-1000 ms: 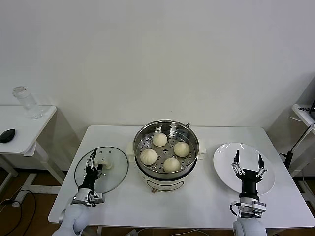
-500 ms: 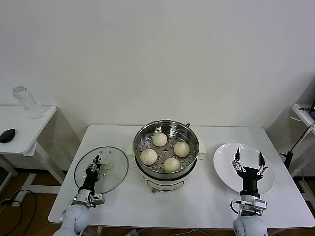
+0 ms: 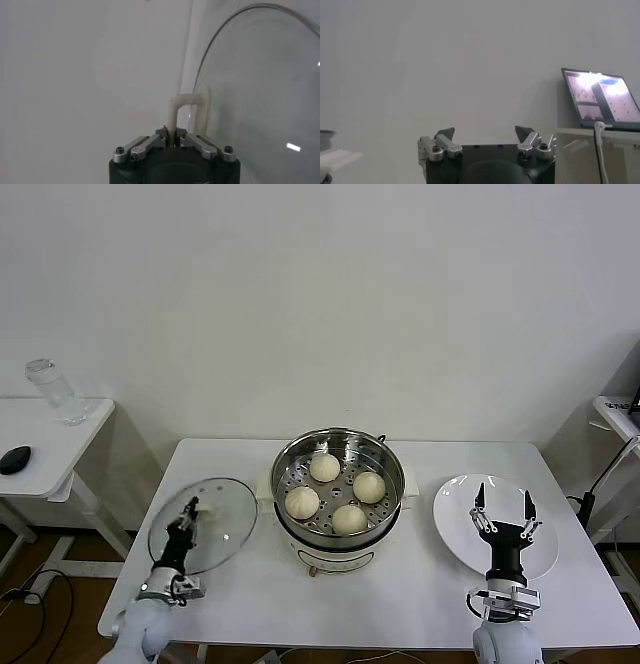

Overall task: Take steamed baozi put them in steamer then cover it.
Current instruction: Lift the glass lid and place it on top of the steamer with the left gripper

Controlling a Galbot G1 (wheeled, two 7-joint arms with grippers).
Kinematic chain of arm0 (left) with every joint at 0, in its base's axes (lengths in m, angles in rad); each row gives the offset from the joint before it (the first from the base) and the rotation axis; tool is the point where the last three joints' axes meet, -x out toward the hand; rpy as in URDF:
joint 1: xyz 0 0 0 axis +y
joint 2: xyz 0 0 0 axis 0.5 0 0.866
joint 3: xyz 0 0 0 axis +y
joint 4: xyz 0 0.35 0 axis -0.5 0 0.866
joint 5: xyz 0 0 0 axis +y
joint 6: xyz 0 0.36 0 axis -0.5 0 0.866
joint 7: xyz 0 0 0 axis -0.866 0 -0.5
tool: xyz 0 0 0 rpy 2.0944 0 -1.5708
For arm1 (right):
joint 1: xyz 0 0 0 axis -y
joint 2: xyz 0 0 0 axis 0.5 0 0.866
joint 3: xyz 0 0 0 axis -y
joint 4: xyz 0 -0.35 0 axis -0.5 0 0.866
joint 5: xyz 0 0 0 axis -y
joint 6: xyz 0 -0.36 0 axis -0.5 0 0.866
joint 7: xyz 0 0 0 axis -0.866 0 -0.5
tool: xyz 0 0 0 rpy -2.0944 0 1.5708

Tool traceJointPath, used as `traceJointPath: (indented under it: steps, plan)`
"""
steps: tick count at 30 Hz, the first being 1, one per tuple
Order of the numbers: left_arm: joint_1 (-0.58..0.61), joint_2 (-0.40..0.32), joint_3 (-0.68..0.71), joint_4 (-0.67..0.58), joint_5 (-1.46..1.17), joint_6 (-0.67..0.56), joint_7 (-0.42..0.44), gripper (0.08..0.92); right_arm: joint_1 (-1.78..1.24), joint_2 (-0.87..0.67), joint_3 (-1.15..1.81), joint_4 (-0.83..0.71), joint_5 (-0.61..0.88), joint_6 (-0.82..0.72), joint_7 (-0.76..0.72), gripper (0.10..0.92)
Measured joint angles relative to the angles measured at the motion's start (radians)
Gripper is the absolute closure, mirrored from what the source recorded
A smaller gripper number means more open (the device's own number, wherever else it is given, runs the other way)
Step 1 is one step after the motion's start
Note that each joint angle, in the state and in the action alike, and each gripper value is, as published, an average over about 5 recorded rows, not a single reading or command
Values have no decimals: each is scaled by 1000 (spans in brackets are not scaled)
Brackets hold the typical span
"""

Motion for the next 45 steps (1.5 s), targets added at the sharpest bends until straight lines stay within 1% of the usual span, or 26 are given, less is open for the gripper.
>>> traceJointPath:
  steps: [5,10,17,22,27,36,45]
  plan:
    - [-2,31,-49,-79,-16,10,-1,805,2,0,0,-1,0,0,-1,203]
    - [-9,71,-94,-186,-39,39,15,805,0,4,3,-2,-1,2,-1,203]
    - [-10,100,-82,-368,-82,103,54,805,-4,12,10,-5,-8,2,1,203]
    - [-37,91,8,-479,-106,179,89,805,-6,17,15,-7,-14,-1,4,203]
    - [-97,69,144,-544,-120,283,138,805,-6,22,22,-12,-18,-2,6,203]
    - [-225,4,392,-564,-89,480,260,805,5,38,36,-35,-28,2,7,203]
    - [-264,-70,541,-566,49,622,426,805,13,51,42,-47,-38,3,8,203]
